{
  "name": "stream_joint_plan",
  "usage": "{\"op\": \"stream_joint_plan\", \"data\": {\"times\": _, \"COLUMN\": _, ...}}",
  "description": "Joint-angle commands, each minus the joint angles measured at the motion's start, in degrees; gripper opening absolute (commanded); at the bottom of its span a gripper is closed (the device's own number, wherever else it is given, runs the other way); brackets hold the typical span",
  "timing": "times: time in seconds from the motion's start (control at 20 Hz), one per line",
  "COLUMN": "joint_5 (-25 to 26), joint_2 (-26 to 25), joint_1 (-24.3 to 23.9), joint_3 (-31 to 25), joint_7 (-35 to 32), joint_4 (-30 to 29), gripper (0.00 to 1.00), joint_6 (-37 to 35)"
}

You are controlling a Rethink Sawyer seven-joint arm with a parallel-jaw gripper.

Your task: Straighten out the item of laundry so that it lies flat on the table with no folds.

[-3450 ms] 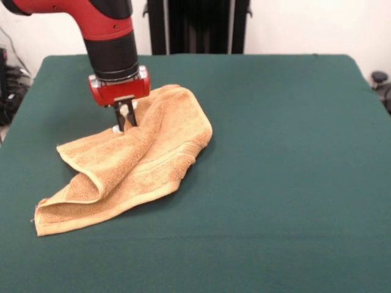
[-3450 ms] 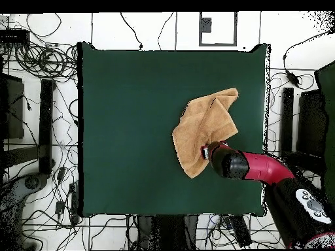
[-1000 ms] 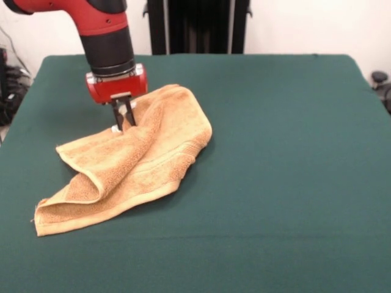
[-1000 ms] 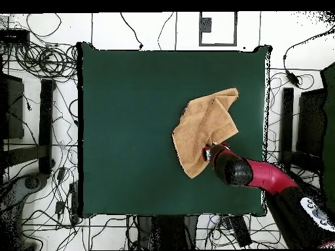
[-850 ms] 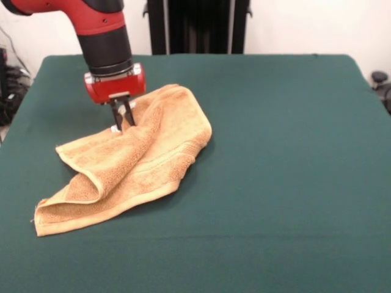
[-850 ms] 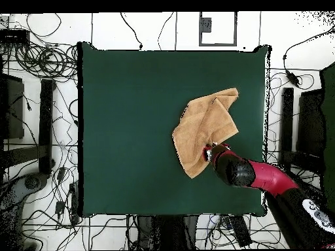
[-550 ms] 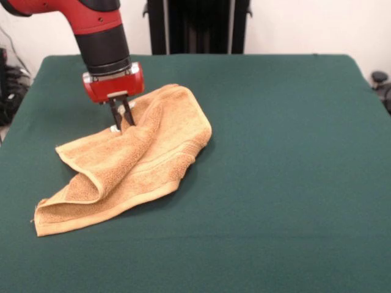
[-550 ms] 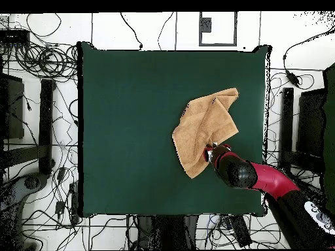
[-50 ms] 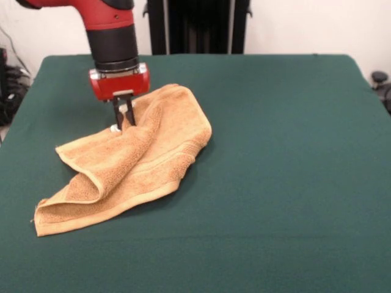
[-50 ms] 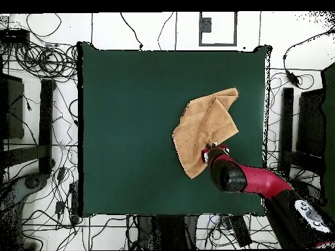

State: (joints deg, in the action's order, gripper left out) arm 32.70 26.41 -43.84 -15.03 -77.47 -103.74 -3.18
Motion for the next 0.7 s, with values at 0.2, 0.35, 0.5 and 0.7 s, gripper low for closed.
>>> {"op": "stream_joint_plan", "data": {"times": 0.2, "joint_5": -7.6, "joint_2": -3.0, "joint_1": 18.1, "joint_3": 20.7, "joint_7": -19.0, "joint_4": -4.0, "gripper": 0.0, "joint_6": 17.2}}
{"op": "stream_joint_plan", "data": {"times": 0.35, "joint_5": -13.0, "joint_2": -4.0, "joint_1": 23.1, "joint_3": 24.7, "joint_7": -19.2, "joint_4": -5.5, "gripper": 0.0, "joint_6": 20.9}}
{"op": "stream_joint_plan", "data": {"times": 0.5, "joint_5": -18.9, "joint_2": -4.8, "joint_1": 27.9, "joint_3": 28.4, "joint_7": -19.4, "joint_4": -7.6, "gripper": 0.0, "joint_6": 24.8}}
{"op": "stream_joint_plan", "data": {"times": 0.7, "joint_5": -17.8, "joint_2": -3.5, "joint_1": 22.8, "joint_3": 24.2, "joint_7": -18.4, "joint_4": -10.7, "gripper": 0.0, "joint_6": 25.7}}
